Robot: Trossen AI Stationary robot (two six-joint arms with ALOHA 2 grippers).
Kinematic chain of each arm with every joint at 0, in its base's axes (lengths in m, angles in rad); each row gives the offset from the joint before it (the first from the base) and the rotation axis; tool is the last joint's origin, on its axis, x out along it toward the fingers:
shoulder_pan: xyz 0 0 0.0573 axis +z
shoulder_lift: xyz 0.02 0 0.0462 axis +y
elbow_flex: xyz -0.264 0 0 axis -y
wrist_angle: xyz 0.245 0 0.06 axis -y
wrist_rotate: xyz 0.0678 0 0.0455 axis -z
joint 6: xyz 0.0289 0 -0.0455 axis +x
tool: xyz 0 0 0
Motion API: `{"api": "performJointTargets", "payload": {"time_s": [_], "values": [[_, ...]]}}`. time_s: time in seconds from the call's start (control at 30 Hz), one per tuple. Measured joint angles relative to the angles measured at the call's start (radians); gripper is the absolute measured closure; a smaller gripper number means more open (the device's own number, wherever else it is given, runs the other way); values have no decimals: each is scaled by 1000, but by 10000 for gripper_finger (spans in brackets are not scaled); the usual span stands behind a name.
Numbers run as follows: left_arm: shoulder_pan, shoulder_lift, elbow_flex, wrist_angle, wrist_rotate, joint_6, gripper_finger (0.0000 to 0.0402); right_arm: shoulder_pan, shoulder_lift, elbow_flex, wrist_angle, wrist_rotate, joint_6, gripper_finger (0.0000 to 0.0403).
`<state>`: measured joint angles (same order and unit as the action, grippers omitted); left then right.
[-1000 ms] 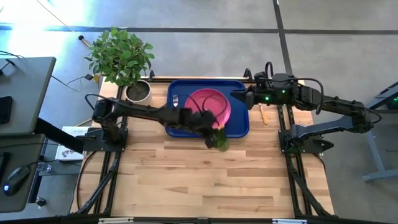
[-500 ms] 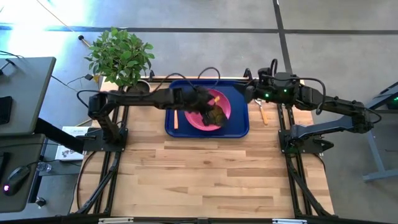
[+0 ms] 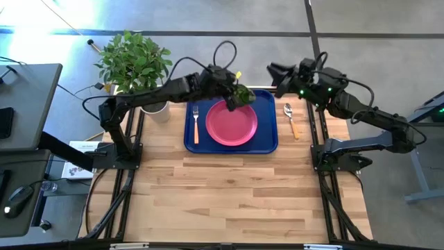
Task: Pick and place plate/cup/fork/spoon on tray
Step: Put the green cup on the blue serving tray
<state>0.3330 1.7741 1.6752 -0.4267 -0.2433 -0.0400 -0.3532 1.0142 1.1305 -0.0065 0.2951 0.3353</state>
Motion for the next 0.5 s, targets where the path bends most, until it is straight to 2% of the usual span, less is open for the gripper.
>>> {"api": "performJointTargets", "payload": {"time_s": [0.23,0.37,0.5], "values": [[95,0,22,66,-4,69,396,-152,0,0,125,-23,-88,286],[142,0,23,97,-7,77,396,-240,0,0,127,-25,-92,286],[169,0,22,52,-11,97,396,-309,0,0,93,-37,-86,286]]}}
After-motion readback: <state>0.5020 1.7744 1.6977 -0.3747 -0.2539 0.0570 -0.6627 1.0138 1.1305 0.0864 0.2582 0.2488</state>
